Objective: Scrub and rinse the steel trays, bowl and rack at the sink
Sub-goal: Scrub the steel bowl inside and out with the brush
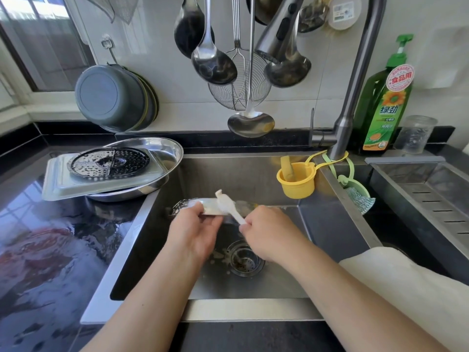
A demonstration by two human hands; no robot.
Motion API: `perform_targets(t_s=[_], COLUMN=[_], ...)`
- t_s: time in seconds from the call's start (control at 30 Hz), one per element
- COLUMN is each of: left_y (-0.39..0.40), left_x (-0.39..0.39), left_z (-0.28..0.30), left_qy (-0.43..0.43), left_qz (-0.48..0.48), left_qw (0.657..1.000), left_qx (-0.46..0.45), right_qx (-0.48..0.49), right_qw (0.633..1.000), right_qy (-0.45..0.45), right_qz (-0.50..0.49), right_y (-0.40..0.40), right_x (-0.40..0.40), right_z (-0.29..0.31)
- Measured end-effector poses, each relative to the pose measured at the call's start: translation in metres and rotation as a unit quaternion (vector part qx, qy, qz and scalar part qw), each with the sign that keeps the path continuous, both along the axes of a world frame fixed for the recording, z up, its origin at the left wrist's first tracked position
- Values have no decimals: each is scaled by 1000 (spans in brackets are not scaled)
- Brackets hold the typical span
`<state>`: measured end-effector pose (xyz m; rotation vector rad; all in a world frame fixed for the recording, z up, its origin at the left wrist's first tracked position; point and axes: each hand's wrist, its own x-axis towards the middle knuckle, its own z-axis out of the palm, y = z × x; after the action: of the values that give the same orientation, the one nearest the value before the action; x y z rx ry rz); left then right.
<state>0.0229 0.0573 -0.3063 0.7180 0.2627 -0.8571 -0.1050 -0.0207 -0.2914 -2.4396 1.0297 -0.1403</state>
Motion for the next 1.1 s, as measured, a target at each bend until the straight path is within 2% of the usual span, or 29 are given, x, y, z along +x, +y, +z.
perform_targets(t_s=[0.1,0.2,0.3,0.4,0.6,0.67,0.8,0.87,1.03,1.1], left_y=[8,6,0,-2,-5,-6,-6,-5,-1,0], left_x=[5,-8,-12,-7,5,7,1,2,5,1], left_z=[6,4,-2,-5,-14,-15,-13,-12,-10,-4], left_qy=[0,-29,-41,-42,-22,-17,-22,-24,-41,-54], left_qz=[26,-63,-117,-96,-21,-5,-16,-18,2,-5], left_qw=[999,997,990,992,998,999,999,999,999,998], left_qx=[-25,25,67,66,52,40,37,35,26,20], right_qx=[-26,-29,-3,9,6,6,30,22,7,9], right_qw=[998,997,999,999,994,994,999,999,996,997], right_qy=[-7,23,28,31,58,64,16,20,43,40], right_qz=[-57,-74,-29,17,-91,-86,-30,-11,-81,-71], right_y=[-10,-19,-8,3,-21,-24,-10,-5,-22,-24], right_x=[-10,-10,0,8,-9,-10,2,3,-11,-11], right_z=[8,6,-2,-9,3,2,-5,-6,4,3])
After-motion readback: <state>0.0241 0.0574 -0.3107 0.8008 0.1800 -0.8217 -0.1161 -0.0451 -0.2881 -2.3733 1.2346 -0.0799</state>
